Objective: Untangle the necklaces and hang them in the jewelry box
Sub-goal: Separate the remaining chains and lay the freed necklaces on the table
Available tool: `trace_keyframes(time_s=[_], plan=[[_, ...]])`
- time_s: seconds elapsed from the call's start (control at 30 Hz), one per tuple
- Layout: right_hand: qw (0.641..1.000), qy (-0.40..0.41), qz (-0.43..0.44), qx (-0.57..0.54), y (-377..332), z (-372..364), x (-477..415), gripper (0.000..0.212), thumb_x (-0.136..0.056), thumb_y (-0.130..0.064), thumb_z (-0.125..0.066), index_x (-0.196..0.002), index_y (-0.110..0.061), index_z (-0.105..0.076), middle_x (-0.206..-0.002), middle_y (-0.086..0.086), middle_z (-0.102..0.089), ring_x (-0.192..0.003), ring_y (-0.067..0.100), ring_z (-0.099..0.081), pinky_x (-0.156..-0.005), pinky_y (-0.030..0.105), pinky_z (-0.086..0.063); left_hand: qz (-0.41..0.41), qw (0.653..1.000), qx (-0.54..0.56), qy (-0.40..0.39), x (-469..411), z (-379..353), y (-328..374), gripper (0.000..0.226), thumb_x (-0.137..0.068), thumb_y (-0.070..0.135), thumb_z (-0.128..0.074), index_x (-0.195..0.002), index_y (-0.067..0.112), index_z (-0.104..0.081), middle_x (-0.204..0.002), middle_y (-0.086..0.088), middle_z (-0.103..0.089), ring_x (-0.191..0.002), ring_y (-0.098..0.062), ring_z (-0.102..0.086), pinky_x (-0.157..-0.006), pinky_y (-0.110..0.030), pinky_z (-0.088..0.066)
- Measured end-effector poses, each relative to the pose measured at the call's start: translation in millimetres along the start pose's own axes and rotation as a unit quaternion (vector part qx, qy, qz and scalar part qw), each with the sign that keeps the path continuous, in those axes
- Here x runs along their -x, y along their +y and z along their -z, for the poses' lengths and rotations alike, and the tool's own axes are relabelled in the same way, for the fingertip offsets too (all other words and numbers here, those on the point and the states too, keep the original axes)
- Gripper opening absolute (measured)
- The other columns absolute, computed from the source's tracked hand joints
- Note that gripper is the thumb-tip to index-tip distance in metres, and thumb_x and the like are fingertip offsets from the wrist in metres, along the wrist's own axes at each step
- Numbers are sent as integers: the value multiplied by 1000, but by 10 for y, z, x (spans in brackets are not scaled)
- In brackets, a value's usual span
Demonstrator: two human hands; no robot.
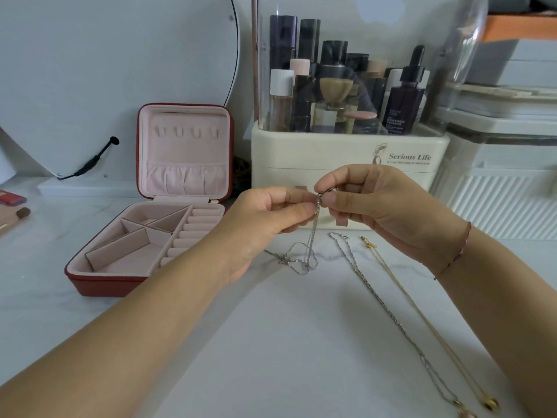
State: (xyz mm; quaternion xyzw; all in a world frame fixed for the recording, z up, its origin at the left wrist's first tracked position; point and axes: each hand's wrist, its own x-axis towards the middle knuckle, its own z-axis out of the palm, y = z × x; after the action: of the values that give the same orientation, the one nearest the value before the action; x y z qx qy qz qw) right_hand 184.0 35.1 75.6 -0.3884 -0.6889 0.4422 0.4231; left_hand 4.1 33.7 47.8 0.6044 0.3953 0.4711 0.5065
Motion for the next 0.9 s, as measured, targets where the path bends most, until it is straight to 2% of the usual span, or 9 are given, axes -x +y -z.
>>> trace_keyframes(time_s=[0.23,0.4,0.53,0.63,0.7,0.8,0.9], plan=[[1000,1,6,4,-10,0,10,11,-83,-1,-64,-90,-7,-68,-67,-5,-66,-66,14,-52,-74,38,-40,1,1000,0,-10,3,-9,10,27,-70,26,-70,-91,11,-74,-82,-1,-71,-81,-9,-65,-88,-30,-50],[1000,-4,5,26,-2,-9,8,11,-83,-2,-65,-90,-9,-69,-73,-9,-69,-70,15,-52,-77,38,-40,6,1000,10,2,1,-14,1,7,-80,13,-68,-84,11,-73,-74,1,-68,-75,-8,-63,-87,-31,-50],[1000,-2,9,23,9,-9,-1,11,-82,-3,-66,-88,-11,-70,-74,-7,-68,-72,17,-53,-78,40,-39,10,1000,28,-3,-6,-5,-6,6,-80,13,-67,-83,13,-73,-72,3,-67,-72,-7,-62,-80,-26,-50],[1000,-7,12,21,21,-10,-7,11,-81,-5,-68,-87,-14,-71,-77,0,-67,-71,16,-53,-77,39,-39,3,1000,18,-9,-5,1,-7,3,-79,11,-70,-80,13,-73,-71,2,-65,-71,-8,-60,-80,-27,-49],[1000,-18,14,20,23,-15,-6,11,-79,-8,-70,-86,-15,-72,-80,4,-67,-71,16,-53,-74,35,-41,-2,1000,12,-13,-5,5,-3,2,-73,16,-72,-73,17,-73,-70,2,-63,-71,-9,-58,-80,-28,-49],[999,-34,9,16,22,-22,0,13,-75,-10,-71,-88,-12,-69,-78,-8,-70,-71,11,-54,-71,26,-43,-8,1000,11,-6,-9,9,-3,7,-68,21,-64,-68,18,-71,-67,2,-59,-69,-12,-52,-79,-30,-45],[999,-41,4,5,28,-35,-1,13,-78,-3,-68,-89,-9,-67,-76,-12,-70,-68,7,-56,-68,21,-45,-9,1000,6,-7,-16,3,-9,10,-67,20,-61,-72,12,-67,-69,-3,-54,-70,-13,-48,-79,-32,-41]])
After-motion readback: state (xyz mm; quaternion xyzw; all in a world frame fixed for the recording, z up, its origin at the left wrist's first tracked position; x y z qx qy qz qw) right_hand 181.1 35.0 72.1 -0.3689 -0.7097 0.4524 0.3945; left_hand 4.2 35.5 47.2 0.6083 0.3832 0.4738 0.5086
